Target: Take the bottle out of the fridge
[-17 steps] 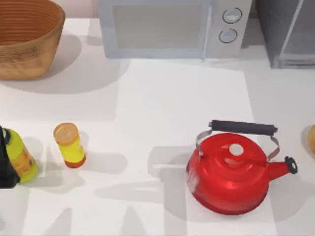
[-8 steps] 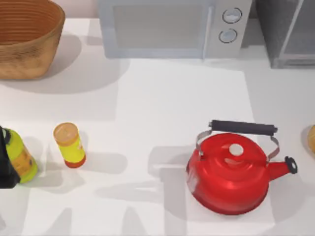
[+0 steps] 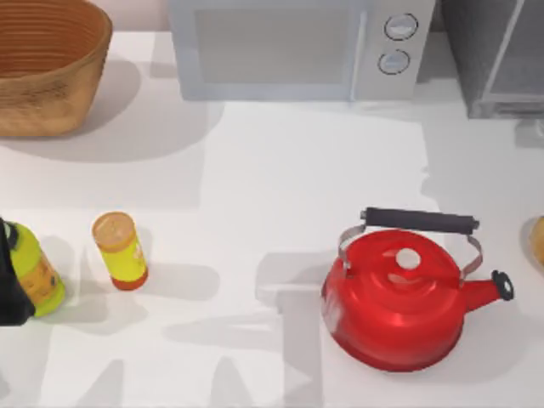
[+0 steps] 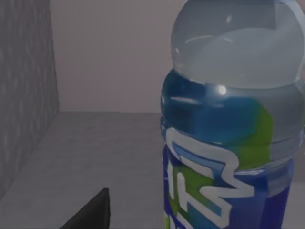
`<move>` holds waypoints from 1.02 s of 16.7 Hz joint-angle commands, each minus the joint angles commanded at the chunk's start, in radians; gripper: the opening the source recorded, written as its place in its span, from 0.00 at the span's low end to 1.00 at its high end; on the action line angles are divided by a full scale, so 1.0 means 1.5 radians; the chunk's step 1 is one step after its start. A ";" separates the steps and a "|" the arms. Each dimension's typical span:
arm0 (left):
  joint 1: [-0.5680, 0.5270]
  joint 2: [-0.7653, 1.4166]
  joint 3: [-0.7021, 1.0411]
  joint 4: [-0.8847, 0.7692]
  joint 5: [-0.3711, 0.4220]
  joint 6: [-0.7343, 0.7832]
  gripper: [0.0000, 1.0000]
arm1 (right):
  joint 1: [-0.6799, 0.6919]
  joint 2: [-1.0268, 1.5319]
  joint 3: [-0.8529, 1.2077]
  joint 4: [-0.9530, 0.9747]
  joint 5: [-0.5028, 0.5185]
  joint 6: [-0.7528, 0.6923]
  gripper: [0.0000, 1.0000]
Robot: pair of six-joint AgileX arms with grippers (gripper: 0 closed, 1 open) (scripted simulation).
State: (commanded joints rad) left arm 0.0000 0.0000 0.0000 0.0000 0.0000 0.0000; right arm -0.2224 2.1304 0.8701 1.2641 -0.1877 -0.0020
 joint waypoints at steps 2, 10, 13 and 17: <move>0.000 0.000 0.000 0.000 0.000 0.000 1.00 | -0.003 -0.003 -0.002 0.002 -0.002 0.000 1.00; 0.000 0.000 0.000 0.000 0.000 0.000 1.00 | 0.014 0.077 0.162 -0.080 0.015 -0.001 1.00; 0.000 0.000 0.000 0.000 0.000 0.000 1.00 | 0.018 0.091 0.188 -0.097 0.019 -0.001 1.00; 0.000 0.000 0.000 0.000 0.000 0.000 1.00 | 0.018 0.091 0.188 -0.097 0.019 -0.001 0.92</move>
State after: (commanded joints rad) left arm 0.0000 0.0000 0.0000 0.0000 0.0000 0.0000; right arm -0.1955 2.2672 1.1514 1.1190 -0.1589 -0.0034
